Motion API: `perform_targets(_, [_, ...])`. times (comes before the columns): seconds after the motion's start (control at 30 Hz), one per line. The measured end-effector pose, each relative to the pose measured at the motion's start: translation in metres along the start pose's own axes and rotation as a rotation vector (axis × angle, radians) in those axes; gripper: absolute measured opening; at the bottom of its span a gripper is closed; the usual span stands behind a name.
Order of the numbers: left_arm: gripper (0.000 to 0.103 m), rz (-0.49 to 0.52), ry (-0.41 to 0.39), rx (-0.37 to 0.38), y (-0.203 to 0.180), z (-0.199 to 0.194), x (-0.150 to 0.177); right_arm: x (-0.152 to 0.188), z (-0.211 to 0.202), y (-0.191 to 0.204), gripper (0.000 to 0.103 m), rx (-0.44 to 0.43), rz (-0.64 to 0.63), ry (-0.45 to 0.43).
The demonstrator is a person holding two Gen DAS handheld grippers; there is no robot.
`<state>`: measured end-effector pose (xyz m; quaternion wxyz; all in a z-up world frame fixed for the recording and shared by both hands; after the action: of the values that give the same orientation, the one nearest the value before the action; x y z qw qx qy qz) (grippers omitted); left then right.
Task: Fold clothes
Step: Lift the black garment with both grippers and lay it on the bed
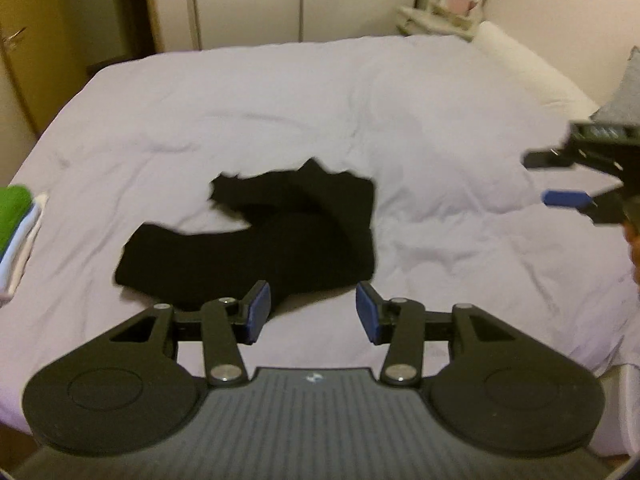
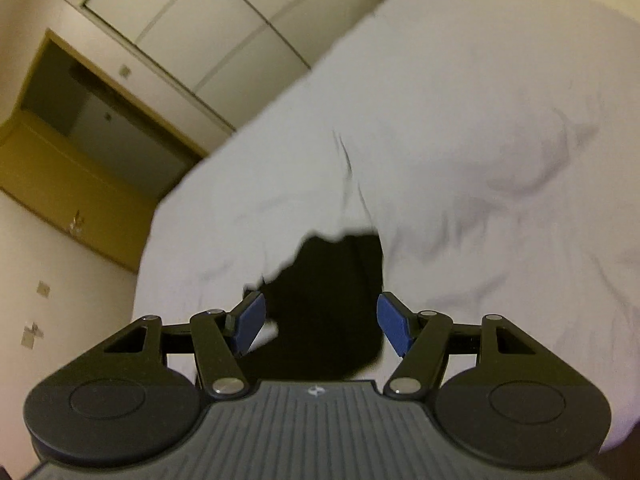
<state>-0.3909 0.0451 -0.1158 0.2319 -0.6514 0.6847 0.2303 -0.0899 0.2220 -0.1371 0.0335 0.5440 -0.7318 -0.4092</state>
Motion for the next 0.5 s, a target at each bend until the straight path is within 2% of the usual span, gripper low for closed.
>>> perform_targets(0.13, [0.043,-0.056,0.013,-0.038,0.042,0.005,0.016,0.042,0.013,-0.013,0.066,0.025,-0.013,0.044])
perform_targets(0.2, [0.044,-0.078,0.02,-0.047,0.064,0.01,0.016,0.062,-0.002,0.009,0.066,0.039,-0.031,0.051])
perform_targets(0.23, [0.044,-0.088,0.029,-0.049,0.076,0.014,0.01,0.067,0.004,0.009,0.066,0.047,-0.038,0.053])
perform_targets(0.27, [0.045,-0.098,0.04,-0.052,0.09,0.021,0.008,0.054,0.0,0.015,0.066,0.054,-0.041,0.054])
perform_targets(0.3, [0.044,-0.104,0.05,-0.054,0.103,0.025,0.003,0.047,0.016,0.021,0.066,0.059,-0.043,0.058])
perform_targets(0.33, [0.044,-0.103,0.057,-0.049,0.117,0.032,0.003,0.051,0.012,0.031,0.066,0.062,-0.041,0.061])
perform_targets(0.5, [0.045,-0.066,0.09,-0.016,0.182,0.062,-0.007,0.078,0.056,0.066,0.066,0.101,-0.031,0.062])
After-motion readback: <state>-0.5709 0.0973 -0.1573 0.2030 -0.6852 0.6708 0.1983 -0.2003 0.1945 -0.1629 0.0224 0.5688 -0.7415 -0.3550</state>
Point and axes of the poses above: each gripper's, at about its wrist camera, not at the fingertips, and z roughly the way its jaws point, y to its left, x to its underside, the point moved 6 cm from there along z, roughly the way its jaws point, and after that the axes turned 3 degrees about z, right-handed, at the moved point
